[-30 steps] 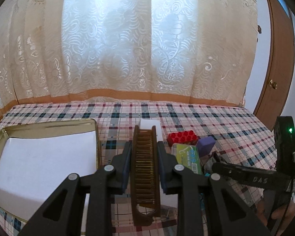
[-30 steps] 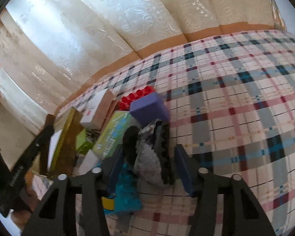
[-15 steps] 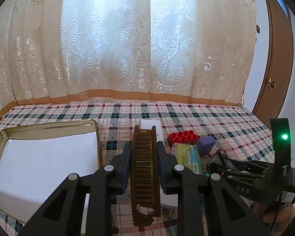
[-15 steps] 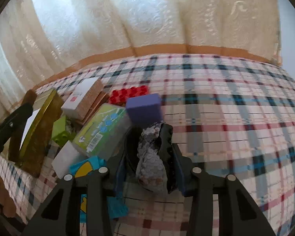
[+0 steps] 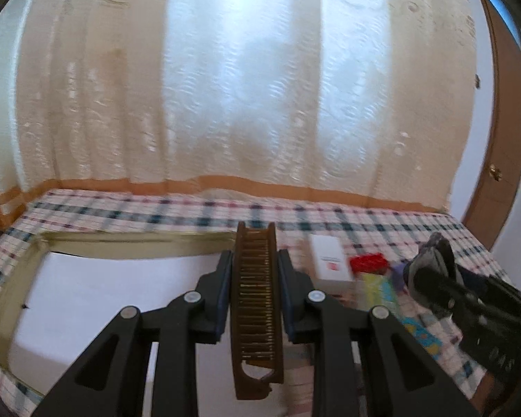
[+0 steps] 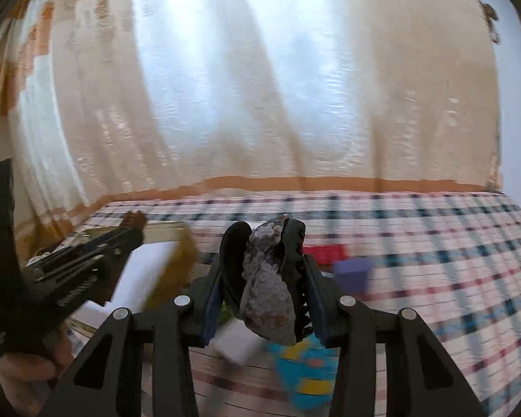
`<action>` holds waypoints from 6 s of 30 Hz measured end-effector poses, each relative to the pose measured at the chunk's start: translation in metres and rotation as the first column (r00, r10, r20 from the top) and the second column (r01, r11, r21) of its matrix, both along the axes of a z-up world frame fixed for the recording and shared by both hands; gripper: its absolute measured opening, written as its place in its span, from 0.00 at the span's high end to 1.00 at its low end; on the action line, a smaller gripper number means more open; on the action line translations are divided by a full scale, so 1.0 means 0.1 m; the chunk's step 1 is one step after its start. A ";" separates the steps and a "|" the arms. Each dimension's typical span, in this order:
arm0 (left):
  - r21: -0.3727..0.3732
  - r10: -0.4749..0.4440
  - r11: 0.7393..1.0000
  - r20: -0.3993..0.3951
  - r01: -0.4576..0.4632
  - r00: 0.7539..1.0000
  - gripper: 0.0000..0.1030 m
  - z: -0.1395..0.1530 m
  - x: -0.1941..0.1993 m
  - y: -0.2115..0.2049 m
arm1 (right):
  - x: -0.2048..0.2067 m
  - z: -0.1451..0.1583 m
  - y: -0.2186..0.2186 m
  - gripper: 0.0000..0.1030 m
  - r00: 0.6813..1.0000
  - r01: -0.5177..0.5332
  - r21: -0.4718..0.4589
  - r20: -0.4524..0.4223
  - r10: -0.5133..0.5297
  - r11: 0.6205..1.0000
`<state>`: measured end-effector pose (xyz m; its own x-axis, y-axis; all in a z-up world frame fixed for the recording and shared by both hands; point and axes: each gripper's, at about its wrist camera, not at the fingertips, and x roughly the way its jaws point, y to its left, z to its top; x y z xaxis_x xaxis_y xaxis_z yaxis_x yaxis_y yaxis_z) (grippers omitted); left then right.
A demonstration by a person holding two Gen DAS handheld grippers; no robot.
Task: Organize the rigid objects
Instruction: 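Carry the comb with the left tool while the right tool carries the fuzzy toy over the tray, then release the comb with the left tool while the right tool releases the fuzzy toy in the tray, then grasp the white charger plug with the left tool while the right tool grasps the blue toy block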
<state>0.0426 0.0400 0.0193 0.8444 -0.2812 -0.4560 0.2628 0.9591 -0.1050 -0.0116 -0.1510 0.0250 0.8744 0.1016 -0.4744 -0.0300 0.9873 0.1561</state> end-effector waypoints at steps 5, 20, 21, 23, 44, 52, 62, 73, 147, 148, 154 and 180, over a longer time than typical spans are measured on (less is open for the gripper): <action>0.003 0.102 0.995 0.028 -0.102 0.994 0.78 0.02 0.10 0.42 | 0.19 0.00 0.57 0.56 0.997 -0.082 0.011 -0.008 0.082 0.997; 0.127 0.296 0.948 -0.030 -0.291 0.955 0.78 -0.22 0.30 1.12 | 0.61 -0.28 1.53 0.56 0.982 -0.165 -0.036 -0.100 0.161 0.986; 0.131 0.297 0.948 -0.038 -0.290 0.954 0.78 -0.24 0.33 1.14 | 0.61 -0.30 1.55 0.56 0.981 -0.169 -0.048 -0.105 0.163 0.984; 0.146 0.297 0.946 -0.043 -0.288 0.954 0.78 -0.26 0.33 1.12 | 0.62 -0.33 1.57 0.56 0.979 -0.172 -0.061 -0.119 0.164 0.983; 0.242 0.350 0.914 -0.062 -0.326 0.935 0.78 -0.38 0.38 1.08 | 0.66 -0.41 1.53 0.56 0.972 -0.187 -0.060 -0.158 0.175 0.981; 0.263 0.357 0.908 -0.073 -0.327 0.931 0.78 -0.42 0.41 1.07 | 0.67 -0.42 1.53 0.55 0.967 -0.205 -0.055 -0.163 0.194 0.977; 0.285 0.358 0.902 -0.076 -0.324 0.931 0.78 -0.44 0.43 1.05 | 0.55 -0.32 1.30 0.53 0.987 -0.141 0.016 -0.070 0.142 0.990; 0.264 0.355 0.908 -0.075 -0.325 0.932 0.71 -0.43 0.41 1.07 | 0.45 -0.21 1.11 0.52 0.996 -0.088 0.062 0.006 0.087 0.994; 0.288 0.130 0.940 0.187 -0.180 0.974 0.00 -0.27 -0.60 -0.58 | -0.15 -0.44 -0.43 0.40 0.972 -0.179 -0.073 -0.166 0.165 0.981; 0.289 0.125 0.941 0.181 -0.174 0.975 0.00 -0.27 -0.60 -0.59 | -0.15 -0.46 -0.41 0.40 0.969 -0.188 -0.080 -0.176 0.171 0.979; 0.316 0.112 0.936 0.159 -0.158 0.981 0.00 -0.30 -0.60 -0.66 | -0.08 -0.54 -0.34 0.40 0.946 -0.235 -0.092 -0.248 0.206 0.968; 0.356 -0.094 0.919 -0.219 0.169 0.971 0.16 -0.72 -0.33 -1.38 | -0.07 -0.45 -1.05 0.57 0.979 -0.002 -0.066 -0.206 -0.012 0.998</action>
